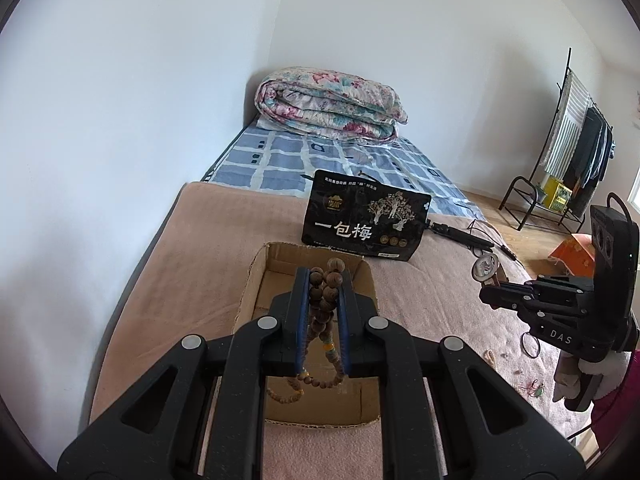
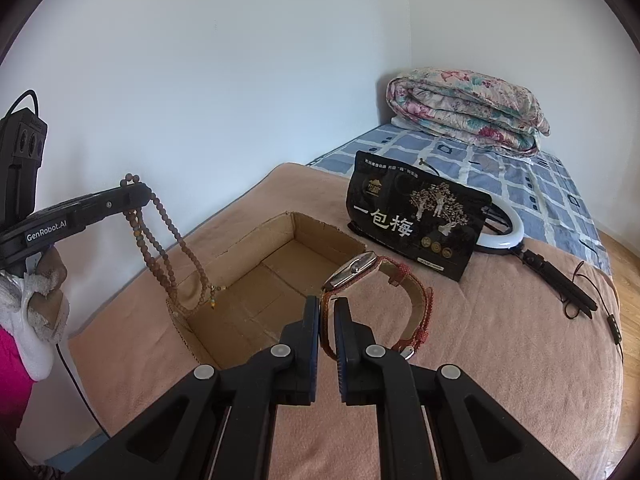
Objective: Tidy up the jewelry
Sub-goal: 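Carry both items over the cardboard box and open both grippers to drop them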
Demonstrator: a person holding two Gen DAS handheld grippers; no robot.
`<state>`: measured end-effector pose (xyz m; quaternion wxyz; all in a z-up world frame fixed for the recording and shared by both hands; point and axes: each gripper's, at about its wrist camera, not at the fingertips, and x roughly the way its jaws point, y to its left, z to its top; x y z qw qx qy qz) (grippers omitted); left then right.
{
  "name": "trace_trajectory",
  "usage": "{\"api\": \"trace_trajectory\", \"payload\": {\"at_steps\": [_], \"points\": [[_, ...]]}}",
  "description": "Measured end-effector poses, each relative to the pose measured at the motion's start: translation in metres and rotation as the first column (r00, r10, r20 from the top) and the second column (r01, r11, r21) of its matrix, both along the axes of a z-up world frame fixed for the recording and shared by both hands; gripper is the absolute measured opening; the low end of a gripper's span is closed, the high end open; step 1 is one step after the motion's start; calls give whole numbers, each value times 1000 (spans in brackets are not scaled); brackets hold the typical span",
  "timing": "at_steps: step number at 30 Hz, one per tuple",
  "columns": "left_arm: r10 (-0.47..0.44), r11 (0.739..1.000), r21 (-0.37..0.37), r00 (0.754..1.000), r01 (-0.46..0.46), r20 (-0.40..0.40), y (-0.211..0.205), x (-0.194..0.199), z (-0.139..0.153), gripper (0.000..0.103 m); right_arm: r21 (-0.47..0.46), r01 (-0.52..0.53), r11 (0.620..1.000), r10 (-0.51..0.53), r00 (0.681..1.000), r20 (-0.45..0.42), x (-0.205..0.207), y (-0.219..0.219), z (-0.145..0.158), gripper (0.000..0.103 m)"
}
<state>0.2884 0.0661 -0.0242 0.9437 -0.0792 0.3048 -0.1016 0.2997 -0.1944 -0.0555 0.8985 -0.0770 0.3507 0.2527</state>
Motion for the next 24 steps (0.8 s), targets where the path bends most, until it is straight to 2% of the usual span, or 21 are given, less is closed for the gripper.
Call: {"api": "trace_trajectory", "payload": {"at_steps": [11, 21, 24], "points": [[-1, 1000, -3, 999, 1, -51, 12, 14, -37, 11, 17, -32, 999, 33, 999, -42, 46, 46, -30, 5], [-16, 1000, -4, 991, 15, -135, 13, 27, -77, 11, 3, -61, 998, 60, 993, -98, 77, 82, -71, 5], [-23, 1000, 7, 989, 24, -148, 10, 28, -84, 11, -7, -69, 998, 68, 991, -112, 82, 88, -79, 8]]}}
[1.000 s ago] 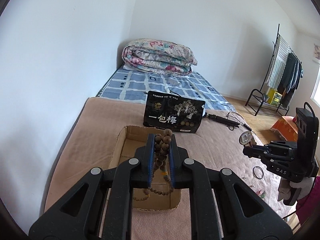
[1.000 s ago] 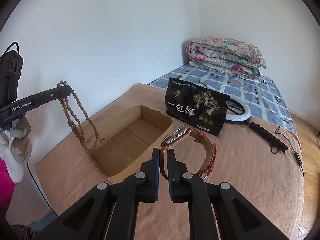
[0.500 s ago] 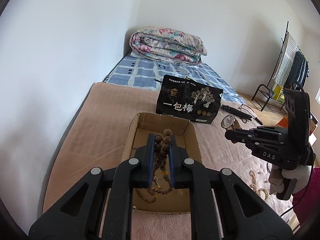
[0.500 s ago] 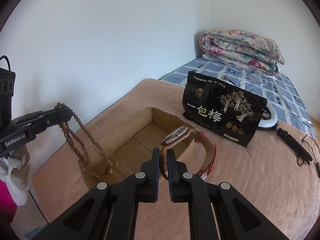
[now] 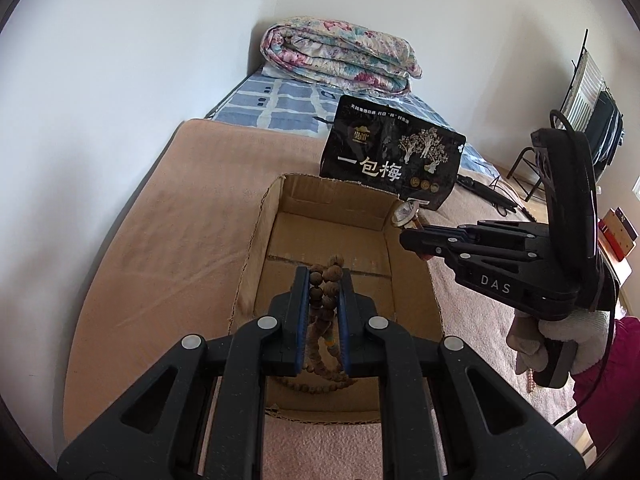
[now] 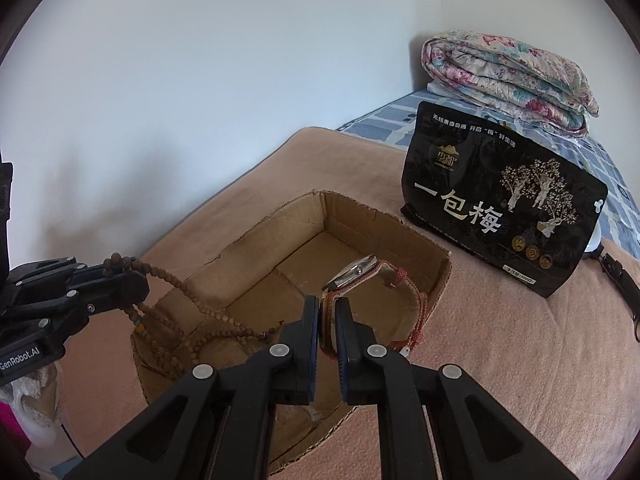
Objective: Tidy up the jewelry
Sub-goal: 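Carry both items over the cardboard box and open both grippers to drop them, then move both grippers back toward the remaining jewelry on the bed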
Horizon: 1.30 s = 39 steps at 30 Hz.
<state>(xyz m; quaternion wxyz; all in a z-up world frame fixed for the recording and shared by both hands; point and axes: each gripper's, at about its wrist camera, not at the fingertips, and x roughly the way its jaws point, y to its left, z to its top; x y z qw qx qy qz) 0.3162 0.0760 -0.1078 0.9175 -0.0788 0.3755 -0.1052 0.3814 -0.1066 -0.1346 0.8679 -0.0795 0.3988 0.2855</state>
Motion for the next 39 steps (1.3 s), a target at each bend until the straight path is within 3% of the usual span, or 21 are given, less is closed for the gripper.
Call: {"api": "trace_trajectory", "payload": {"at_steps": [4, 5, 7, 16, 21, 37, 38, 39], "points": [[-5, 1000, -2, 1000, 5, -23, -2, 2, -4, 15, -3, 17, 1000, -17, 1000, 22, 1, 1, 1, 34], [-3, 1000, -1, 1000, 3, -25, -3, 2, -4, 21, 6, 22, 1000, -22, 999, 24, 1, -1, 3, 36], [8, 1000, 1, 1000, -8, -14, -3, -1, -3, 44, 24, 33, 999, -34, 999, 25, -1, -5, 7, 42], [17, 1000, 8, 1000, -17, -5, -5, -12, 3, 44, 34, 78, 996, -79, 996, 40, -11, -22, 18, 64], [25, 1000, 13, 1000, -25, -1, -9, -19, 9, 44, 28, 86, 996, -87, 994, 61, -20, -29, 27, 69], [19, 999, 50, 998, -22, 66, -26, -63, 42, 45, 35, 164, 986, -168, 973, 158, -71, -65, 67, 103], [19, 998, 53, 997, -22, 69, -28, -66, 44, 46, 41, 173, 984, -178, 970, 165, -74, -70, 70, 103], [17, 998, 52, 997, -21, 72, -30, -69, 46, 54, 43, 179, 983, -184, 968, 168, -77, -74, 72, 103]]}}
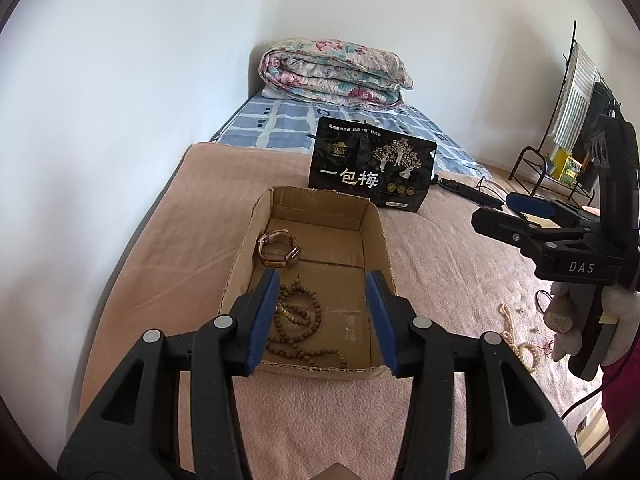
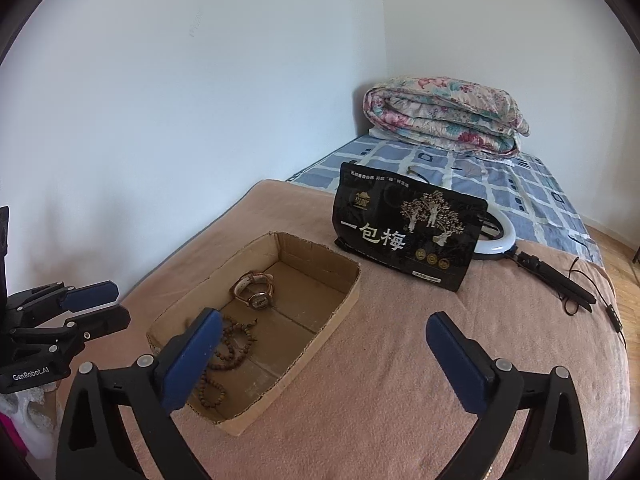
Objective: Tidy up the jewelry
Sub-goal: 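Move both grippers back toward the remaining jewelry on the bed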
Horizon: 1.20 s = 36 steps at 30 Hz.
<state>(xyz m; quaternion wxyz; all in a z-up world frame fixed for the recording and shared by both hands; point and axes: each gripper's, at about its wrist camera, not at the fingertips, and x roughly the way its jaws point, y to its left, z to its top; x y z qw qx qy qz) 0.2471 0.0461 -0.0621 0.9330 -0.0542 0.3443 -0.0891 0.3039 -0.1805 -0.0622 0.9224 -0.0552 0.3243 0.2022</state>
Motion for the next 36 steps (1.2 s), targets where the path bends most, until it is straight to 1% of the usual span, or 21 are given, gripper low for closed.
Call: {"api": "trace_trajectory", "payload": {"at_steps": [1, 3, 8, 11, 19, 23, 29, 32, 36], "points": [[-1, 1000, -2, 1000, 1, 7, -2, -3, 2, 64, 1, 5, 1000, -5, 1000, 2, -3, -5, 3, 103], [-2, 1000, -2, 1000, 3, 22, -6, -9, 5, 69, 1, 14, 1000, -14, 1000, 8, -11, -15, 8, 103], [-45, 999, 7, 999, 45, 22, -24, -19, 9, 69, -6, 44, 999, -44, 998, 34, -37, -47, 22, 103], [-81, 996, 24, 996, 81, 27, -41, -25, 10, 69, -15, 73, 997, -72, 996, 54, -55, -72, 29, 103], [-193, 981, 27, 981, 192, 16, -95, -35, 1, 69, -30, 191, 981, -188, 979, 77, -101, -154, 34, 103], [-249, 968, 40, 968, 249, -6, -121, -37, -8, 69, -32, 261, 965, -258, 963, 80, -123, -196, 31, 103], [-305, 951, 28, 951, 307, -47, -153, -33, -24, 69, -59, 350, 935, -346, 935, 71, -150, -247, 16, 103], [-328, 944, 22, 942, 330, -67, -167, -31, -32, 69, -77, 374, 924, -371, 927, 48, -162, -266, 2, 103], [-352, 935, 11, 931, 354, -96, -186, -26, -46, 69, -106, 380, 919, -382, 924, 5, -173, -279, -20, 103]]}}
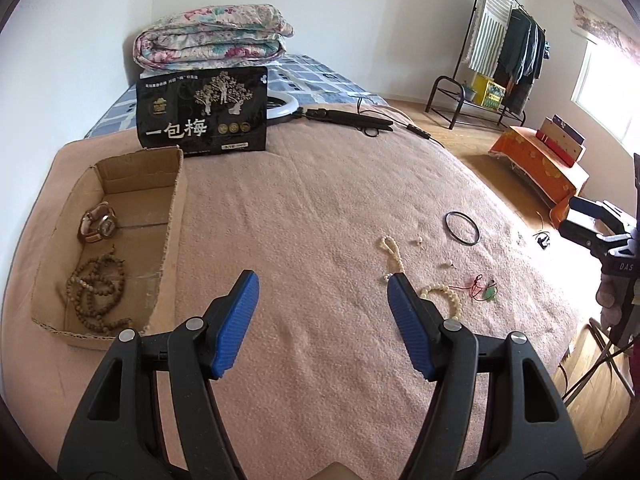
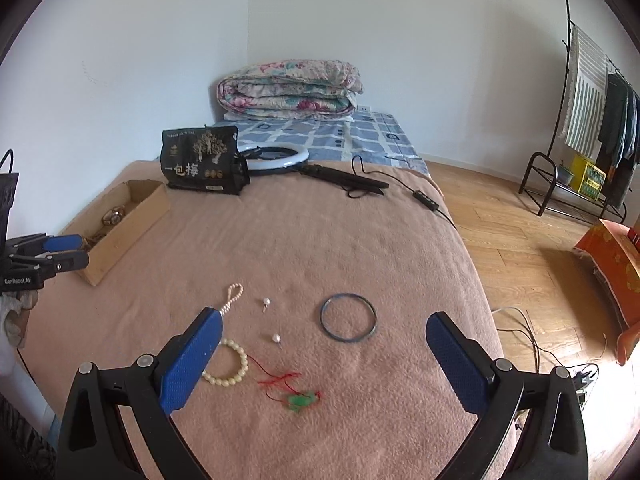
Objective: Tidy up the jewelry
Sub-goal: 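Move both grippers back toward the remaining jewelry on the bed, then grasp the pearl necklace with the left gripper while the right gripper grasps the jade pendant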
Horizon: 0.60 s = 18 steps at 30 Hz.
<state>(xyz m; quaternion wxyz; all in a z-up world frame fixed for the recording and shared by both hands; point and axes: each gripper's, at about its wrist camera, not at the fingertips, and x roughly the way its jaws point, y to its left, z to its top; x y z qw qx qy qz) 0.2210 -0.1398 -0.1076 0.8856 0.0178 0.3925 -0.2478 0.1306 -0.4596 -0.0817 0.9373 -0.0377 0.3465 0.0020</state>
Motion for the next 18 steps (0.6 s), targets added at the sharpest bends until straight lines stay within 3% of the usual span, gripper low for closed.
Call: {"api": "trace_trajectory", "payload": {"at_steps": [4, 14, 18], "points": [[-37, 999, 7, 999, 37, -28, -20, 3, -12, 69, 21, -8, 1000, 9, 999, -48, -8, -5, -23, 102], [-140, 989, 36, 984, 144, -107, -69, 11, -43, 53, 65, -20, 998, 29, 989, -143, -11, -10, -73, 95], [-170, 983, 48, 975, 178, -146, -89, 15, -58, 44, 99, -17, 995, 34, 984, -174, -4, -12, -86, 82]]}}
